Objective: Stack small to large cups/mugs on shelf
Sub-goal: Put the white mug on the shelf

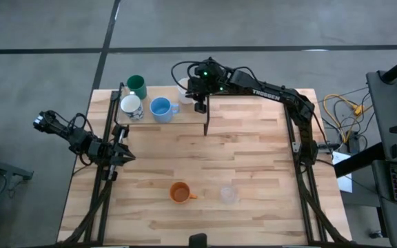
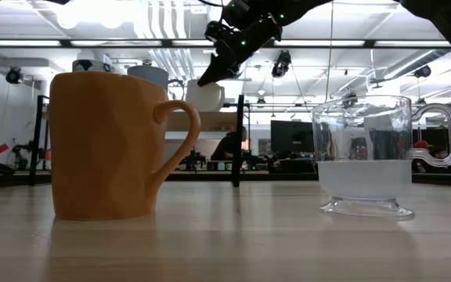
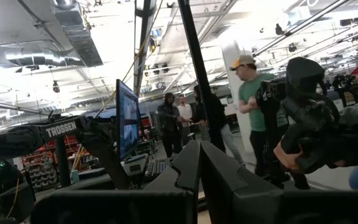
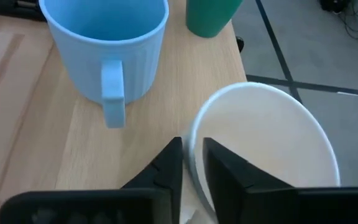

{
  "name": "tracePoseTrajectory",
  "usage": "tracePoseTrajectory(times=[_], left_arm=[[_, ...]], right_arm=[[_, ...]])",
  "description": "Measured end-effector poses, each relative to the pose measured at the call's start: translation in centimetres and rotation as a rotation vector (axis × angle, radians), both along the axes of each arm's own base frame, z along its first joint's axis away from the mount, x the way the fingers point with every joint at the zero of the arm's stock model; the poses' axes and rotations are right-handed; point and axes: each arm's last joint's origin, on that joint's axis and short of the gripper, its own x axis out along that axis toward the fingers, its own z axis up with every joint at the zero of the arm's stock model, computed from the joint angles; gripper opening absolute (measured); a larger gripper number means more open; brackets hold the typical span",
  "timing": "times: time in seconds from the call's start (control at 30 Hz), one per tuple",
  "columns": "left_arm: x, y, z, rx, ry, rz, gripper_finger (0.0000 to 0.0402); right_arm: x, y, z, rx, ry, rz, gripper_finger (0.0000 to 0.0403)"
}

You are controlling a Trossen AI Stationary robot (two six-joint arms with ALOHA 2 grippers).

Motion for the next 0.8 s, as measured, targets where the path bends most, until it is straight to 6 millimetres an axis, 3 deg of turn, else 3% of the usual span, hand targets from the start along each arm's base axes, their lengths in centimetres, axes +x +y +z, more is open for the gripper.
tracePoseTrajectory(times=[0.23, 0.47, 0.8], left_arm=[[0.0, 0.0, 0.0, 0.0, 0.0, 0.0, 0.0], [0.0, 0.0, 0.0, 0.0, 0.0, 0.0, 0.0], [0.0, 0.0, 0.0, 0.0, 0.0, 0.0, 0.0]], right_arm=[[0.0, 0.0, 0.0, 0.009, -0.002, -0.007, 0.0102], [0.0, 0.1, 0.1, 0.017, -0.004, -0.011, 0.0104], [0.0, 0.3, 2.4, 0.006, -0.063, -0.017, 0.0103]])
